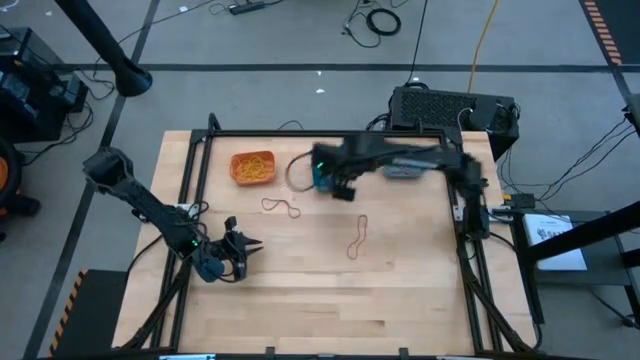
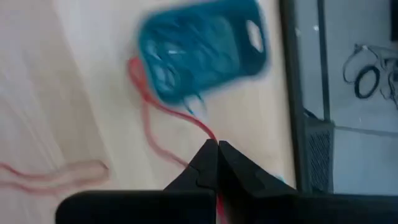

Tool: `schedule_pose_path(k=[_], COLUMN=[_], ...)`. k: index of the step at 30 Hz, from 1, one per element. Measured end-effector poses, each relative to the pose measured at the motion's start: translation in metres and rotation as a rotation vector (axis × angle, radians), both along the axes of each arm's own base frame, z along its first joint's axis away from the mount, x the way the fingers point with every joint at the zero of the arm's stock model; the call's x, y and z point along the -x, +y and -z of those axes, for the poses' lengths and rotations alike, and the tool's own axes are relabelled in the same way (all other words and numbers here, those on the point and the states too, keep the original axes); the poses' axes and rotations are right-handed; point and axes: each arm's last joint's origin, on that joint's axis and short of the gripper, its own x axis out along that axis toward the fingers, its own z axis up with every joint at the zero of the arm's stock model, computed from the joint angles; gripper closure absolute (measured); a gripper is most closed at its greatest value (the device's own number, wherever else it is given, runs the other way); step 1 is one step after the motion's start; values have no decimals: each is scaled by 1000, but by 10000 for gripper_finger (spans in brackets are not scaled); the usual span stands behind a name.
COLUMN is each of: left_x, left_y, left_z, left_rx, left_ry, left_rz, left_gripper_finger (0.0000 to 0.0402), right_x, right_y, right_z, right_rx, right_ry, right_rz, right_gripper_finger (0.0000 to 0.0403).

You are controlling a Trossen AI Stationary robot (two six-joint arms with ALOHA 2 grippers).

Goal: Sort rubber bands into baskets
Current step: Put the red rubber band into the green bin

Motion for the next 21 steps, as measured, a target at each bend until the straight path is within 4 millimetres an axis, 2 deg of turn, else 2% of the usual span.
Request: schedule_pose_path(k=[3, 5, 9, 12, 16, 21], left_x=[-5, -8, -14, -17, -19, -21], left_y=[-5, -8, -13, -15, -17, -17], left_z=[6, 11, 20, 25, 31, 32], left_rx=[10, 15, 25, 33, 31, 1], left_ry=[-11, -16, -28, -39, -44, -48], left_rz=[0, 1, 1, -1, -6, -3], left_gripper_finger=[325, 325, 325, 325, 325, 325], right_x=[36, 61, 113, 144, 174, 192], right_y=[-12, -19, -28, -37, -49, -60], right_z=[-16, -17, -6, 8, 22, 46], right_rx=[7, 10, 31, 64, 121, 172], right_ry=[-43, -66, -137, -208, -322, -361], right_rz=[59, 102, 175, 227, 307, 331], right_gripper_finger=[402, 402, 402, 402, 402, 402])
